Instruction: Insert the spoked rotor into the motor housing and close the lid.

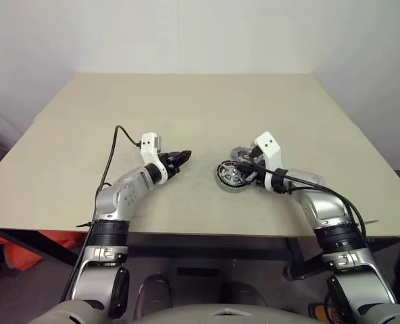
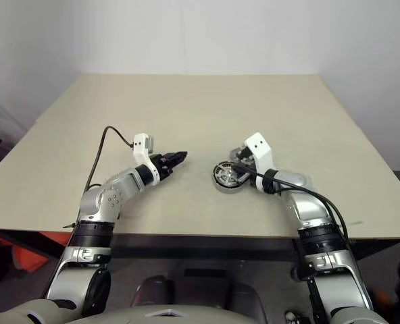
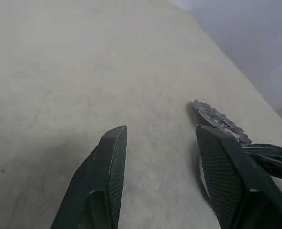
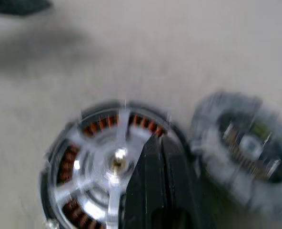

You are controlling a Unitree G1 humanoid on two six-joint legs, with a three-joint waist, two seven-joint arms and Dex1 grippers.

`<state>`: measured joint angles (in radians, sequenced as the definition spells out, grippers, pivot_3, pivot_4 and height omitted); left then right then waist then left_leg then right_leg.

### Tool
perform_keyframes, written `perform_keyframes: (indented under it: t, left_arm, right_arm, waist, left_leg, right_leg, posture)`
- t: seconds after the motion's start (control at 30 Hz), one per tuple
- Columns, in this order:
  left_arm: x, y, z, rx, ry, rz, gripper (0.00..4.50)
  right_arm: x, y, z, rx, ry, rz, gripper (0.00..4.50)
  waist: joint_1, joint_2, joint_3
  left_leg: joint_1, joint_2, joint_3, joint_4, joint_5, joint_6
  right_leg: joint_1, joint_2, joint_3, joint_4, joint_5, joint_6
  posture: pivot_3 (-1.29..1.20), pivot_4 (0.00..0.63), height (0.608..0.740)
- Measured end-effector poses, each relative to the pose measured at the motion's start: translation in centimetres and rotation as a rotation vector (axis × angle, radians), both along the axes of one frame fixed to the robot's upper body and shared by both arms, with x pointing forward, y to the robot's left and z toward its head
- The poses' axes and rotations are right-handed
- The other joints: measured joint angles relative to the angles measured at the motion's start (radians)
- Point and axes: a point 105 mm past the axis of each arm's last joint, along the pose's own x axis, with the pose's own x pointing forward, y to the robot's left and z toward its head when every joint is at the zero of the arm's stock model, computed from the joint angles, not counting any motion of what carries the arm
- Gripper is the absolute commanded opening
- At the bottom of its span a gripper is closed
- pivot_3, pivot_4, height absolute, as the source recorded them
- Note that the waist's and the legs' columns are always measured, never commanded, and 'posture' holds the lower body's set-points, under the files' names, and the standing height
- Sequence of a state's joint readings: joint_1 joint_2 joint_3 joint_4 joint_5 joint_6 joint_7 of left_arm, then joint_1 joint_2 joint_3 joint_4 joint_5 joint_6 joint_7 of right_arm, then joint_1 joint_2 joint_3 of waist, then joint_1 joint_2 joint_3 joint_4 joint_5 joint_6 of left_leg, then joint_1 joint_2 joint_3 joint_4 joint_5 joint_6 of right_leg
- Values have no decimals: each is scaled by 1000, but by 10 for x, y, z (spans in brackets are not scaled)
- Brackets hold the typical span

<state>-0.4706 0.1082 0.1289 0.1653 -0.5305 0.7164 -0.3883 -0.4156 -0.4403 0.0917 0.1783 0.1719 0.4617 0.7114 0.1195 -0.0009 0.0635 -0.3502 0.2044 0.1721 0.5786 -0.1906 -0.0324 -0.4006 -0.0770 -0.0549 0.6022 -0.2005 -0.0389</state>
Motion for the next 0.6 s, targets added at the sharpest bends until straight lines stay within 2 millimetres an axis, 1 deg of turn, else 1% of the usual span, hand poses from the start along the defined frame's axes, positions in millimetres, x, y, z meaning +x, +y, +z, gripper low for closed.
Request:
perform_keyframes:
  t: [0.33, 0.4, 0.53, 0.6]
  left_arm:
    - [-1, 2, -6, 9, 12, 8, 2433]
    - [-1, 2, -8, 10, 18, 9, 2433]
    - [-1, 1, -9, 14, 23, 6, 2433]
    - [-1, 1, -10, 19, 23, 7, 2433]
  right_arm:
    - [1, -1, 4, 11, -18, 5, 0]
    - [0, 3, 13, 31, -43, 25, 0]
    - [-9, 20, 42, 76, -121, 126, 0]
    - [-15, 25, 45, 88, -126, 156, 0]
  waist:
    - [-1, 0, 0]
    - [0, 0, 0]
    - [0, 0, 0]
    - [1, 0, 0]
  left_leg:
    - [-1, 0, 0, 0, 1, -1]
    - [-1, 0, 0, 0, 0, 0]
    - [-2, 0, 0, 0, 0, 0]
    - [-2, 0, 0, 0, 0, 0]
  right_leg:
    - [-1, 0, 0, 1, -1, 2]
    - [-2, 0, 0, 1, -1, 1]
    - [-2, 0, 0, 0, 1, -1]
    - [-2, 0, 0, 0, -1, 1]
  posture:
    - [0, 0, 740]
    - [0, 0, 740]
    - [0, 0, 740]
    - [0, 0, 740]
